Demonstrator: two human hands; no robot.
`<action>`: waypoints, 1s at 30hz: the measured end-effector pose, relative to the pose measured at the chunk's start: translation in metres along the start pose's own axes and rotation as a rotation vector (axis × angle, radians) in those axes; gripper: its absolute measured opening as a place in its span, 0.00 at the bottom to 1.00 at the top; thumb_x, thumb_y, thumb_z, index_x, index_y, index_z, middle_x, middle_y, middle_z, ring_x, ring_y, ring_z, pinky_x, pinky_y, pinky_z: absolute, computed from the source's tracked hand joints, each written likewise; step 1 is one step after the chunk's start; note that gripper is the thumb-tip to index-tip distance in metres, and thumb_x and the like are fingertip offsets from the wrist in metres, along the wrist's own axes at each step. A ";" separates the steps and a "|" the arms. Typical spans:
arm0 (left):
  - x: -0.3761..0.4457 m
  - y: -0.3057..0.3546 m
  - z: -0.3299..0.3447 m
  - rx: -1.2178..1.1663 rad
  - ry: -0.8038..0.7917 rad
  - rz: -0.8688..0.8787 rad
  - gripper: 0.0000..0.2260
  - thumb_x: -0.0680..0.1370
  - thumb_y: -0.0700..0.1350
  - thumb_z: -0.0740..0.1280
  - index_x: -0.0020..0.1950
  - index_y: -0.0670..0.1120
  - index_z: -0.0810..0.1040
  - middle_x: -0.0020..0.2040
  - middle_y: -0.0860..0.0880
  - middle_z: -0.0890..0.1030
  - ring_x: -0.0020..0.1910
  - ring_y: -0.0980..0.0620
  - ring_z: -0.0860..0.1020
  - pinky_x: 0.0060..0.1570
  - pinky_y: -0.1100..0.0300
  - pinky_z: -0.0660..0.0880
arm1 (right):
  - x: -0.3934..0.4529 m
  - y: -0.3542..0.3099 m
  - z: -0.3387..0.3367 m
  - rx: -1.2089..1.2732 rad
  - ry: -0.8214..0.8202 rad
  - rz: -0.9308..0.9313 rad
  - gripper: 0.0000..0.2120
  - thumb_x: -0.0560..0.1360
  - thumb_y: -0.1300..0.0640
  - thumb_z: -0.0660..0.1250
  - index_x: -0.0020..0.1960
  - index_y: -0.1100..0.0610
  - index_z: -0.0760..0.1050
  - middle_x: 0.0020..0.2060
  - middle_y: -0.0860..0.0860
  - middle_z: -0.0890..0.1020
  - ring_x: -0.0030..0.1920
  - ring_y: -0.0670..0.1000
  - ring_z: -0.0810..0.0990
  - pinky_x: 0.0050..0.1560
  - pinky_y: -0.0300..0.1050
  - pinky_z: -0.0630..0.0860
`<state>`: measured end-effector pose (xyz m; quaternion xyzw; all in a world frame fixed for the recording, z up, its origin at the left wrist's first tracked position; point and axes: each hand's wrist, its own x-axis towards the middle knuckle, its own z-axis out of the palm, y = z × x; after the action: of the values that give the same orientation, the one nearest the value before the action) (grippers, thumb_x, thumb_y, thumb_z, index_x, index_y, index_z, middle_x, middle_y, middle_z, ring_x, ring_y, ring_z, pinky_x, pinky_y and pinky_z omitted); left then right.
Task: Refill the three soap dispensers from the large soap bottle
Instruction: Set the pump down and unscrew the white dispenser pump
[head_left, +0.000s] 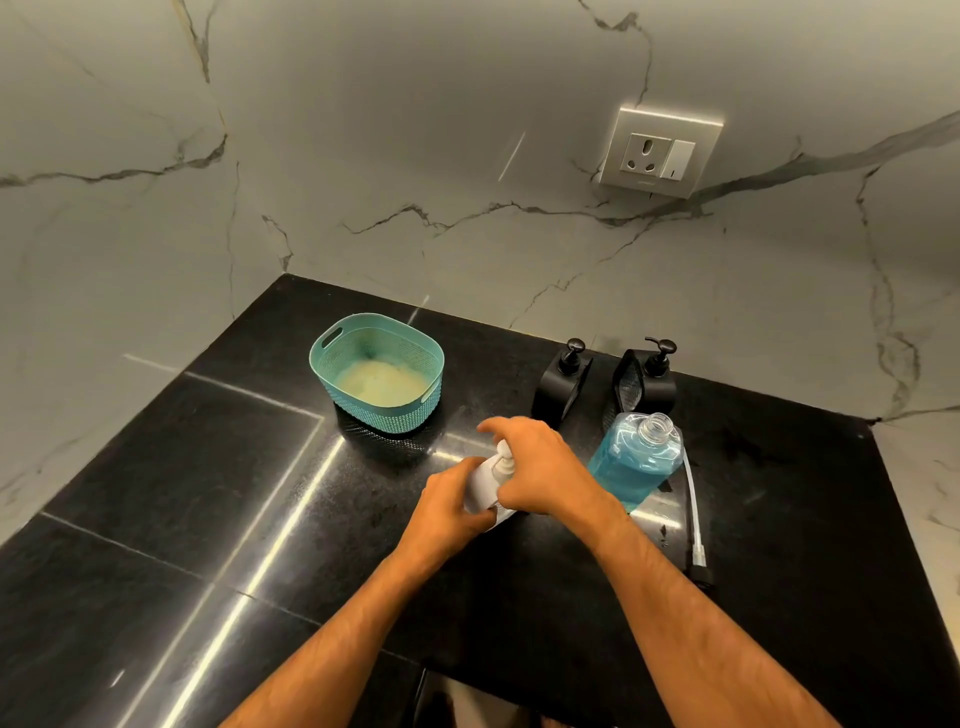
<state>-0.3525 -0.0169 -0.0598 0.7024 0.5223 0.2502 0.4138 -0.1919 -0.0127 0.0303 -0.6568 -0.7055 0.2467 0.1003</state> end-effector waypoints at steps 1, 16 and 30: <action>0.000 0.000 0.000 -0.001 0.001 0.003 0.24 0.69 0.42 0.77 0.64 0.52 0.79 0.53 0.56 0.84 0.50 0.61 0.81 0.51 0.53 0.82 | -0.001 -0.001 0.000 -0.033 0.051 0.022 0.30 0.64 0.51 0.76 0.65 0.52 0.76 0.54 0.50 0.79 0.56 0.52 0.78 0.53 0.48 0.78; 0.001 0.000 0.001 -0.004 -0.002 0.000 0.23 0.70 0.41 0.77 0.64 0.52 0.79 0.54 0.56 0.84 0.52 0.61 0.81 0.51 0.60 0.80 | 0.000 -0.005 0.004 -0.137 0.131 0.072 0.14 0.69 0.50 0.74 0.50 0.55 0.77 0.48 0.52 0.79 0.51 0.55 0.80 0.45 0.46 0.75; 0.005 -0.003 0.002 0.033 -0.007 0.009 0.28 0.69 0.44 0.79 0.68 0.53 0.77 0.55 0.58 0.81 0.54 0.58 0.80 0.53 0.62 0.78 | -0.003 -0.013 -0.004 -0.115 0.054 0.018 0.15 0.67 0.61 0.73 0.53 0.54 0.80 0.51 0.51 0.81 0.53 0.52 0.80 0.49 0.44 0.78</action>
<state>-0.3512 -0.0127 -0.0635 0.7124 0.5217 0.2411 0.4027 -0.2010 -0.0145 0.0407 -0.6742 -0.7096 0.1888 0.0790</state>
